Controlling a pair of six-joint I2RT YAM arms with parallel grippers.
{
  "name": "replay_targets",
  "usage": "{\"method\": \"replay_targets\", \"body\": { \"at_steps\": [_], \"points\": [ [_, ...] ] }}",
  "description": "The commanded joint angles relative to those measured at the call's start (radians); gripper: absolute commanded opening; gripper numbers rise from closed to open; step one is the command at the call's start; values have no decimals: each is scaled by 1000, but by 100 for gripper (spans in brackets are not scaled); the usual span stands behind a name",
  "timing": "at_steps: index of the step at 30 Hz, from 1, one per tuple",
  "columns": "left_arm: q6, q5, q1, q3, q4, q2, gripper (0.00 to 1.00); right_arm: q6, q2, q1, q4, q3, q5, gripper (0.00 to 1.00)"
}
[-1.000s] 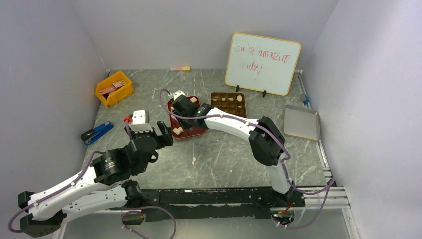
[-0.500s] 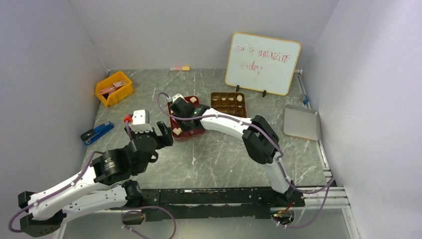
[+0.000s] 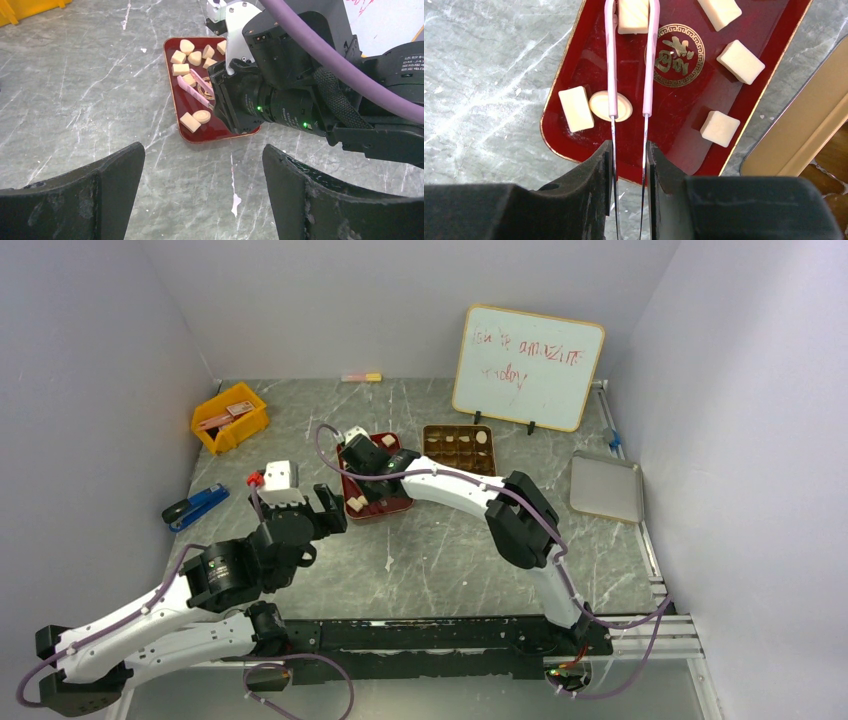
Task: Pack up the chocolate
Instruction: Pick up the fake chocolate from the plate.
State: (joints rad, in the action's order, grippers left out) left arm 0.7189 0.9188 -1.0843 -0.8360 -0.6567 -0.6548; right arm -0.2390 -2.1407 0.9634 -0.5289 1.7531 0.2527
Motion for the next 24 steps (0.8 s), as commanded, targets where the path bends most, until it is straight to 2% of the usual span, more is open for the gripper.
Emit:
{"method": "replay_targets", "body": {
  "at_steps": [1, 18, 24],
  "points": [
    [0, 22, -5, -16, 5, 9, 92, -4, 48, -3, 10, 8, 19, 12],
    [13, 21, -5, -13, 0, 1, 92, -14, 230, -2, 18, -94, 61, 7],
    [13, 19, -5, -11, 0, 0, 92, -26, 344, -33, 26, -180, 94, 7]
  ]
}}
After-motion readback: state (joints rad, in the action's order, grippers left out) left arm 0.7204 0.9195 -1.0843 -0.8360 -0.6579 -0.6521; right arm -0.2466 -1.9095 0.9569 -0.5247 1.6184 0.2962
